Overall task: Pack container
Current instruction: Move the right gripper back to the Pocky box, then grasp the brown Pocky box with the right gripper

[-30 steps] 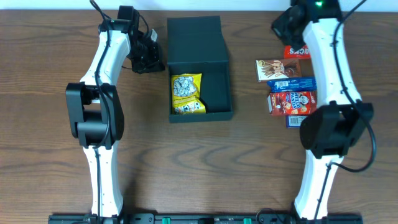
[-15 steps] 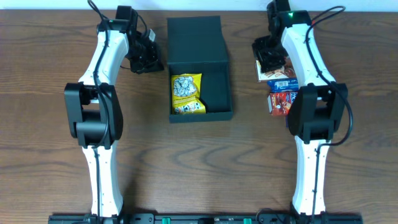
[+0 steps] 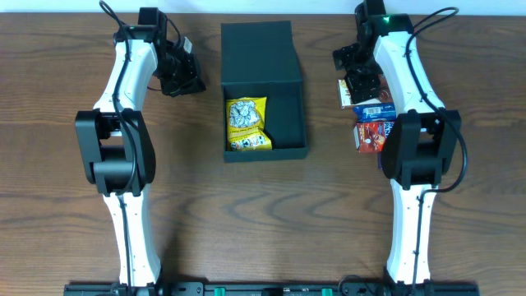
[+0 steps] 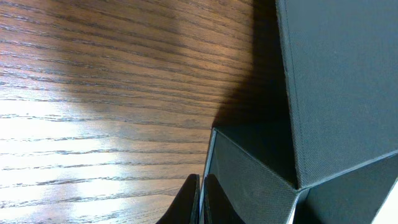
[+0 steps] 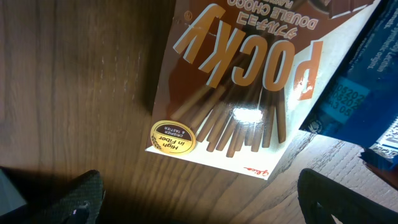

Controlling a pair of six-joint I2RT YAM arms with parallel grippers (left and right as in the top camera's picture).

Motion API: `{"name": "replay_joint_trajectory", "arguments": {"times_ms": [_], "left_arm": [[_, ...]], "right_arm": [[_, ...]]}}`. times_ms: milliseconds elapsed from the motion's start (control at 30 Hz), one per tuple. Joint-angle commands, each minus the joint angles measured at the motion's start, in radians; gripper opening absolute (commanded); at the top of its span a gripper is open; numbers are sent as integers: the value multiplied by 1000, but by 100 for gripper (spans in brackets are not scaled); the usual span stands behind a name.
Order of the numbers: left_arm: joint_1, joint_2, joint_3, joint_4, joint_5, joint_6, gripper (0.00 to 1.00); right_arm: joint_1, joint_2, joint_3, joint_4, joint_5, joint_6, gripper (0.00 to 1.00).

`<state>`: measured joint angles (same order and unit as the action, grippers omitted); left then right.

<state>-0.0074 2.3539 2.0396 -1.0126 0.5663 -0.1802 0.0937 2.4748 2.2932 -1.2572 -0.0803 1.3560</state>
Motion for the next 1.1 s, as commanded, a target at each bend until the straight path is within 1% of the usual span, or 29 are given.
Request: {"name": "replay_joint_trajectory", "arguments": {"times_ms": [0,233,467,733,1067], "left_arm": [[2,-8,0,0,3,0,6],[2,-8,0,1,3,0,6],[2,-8,0,1,3,0,6],[2,-8,0,1,3,0,6],[2,-8,0,8,3,0,6]], "right_arm": [[2,25,-1,0,19,19,99],[-1,40,-2,0,30,19,99],[-1,80,-3,9,-22,16,99],[-8,80,-3,35,10,-26,99],[-10,80,-3,47,62,-6,99]]}}
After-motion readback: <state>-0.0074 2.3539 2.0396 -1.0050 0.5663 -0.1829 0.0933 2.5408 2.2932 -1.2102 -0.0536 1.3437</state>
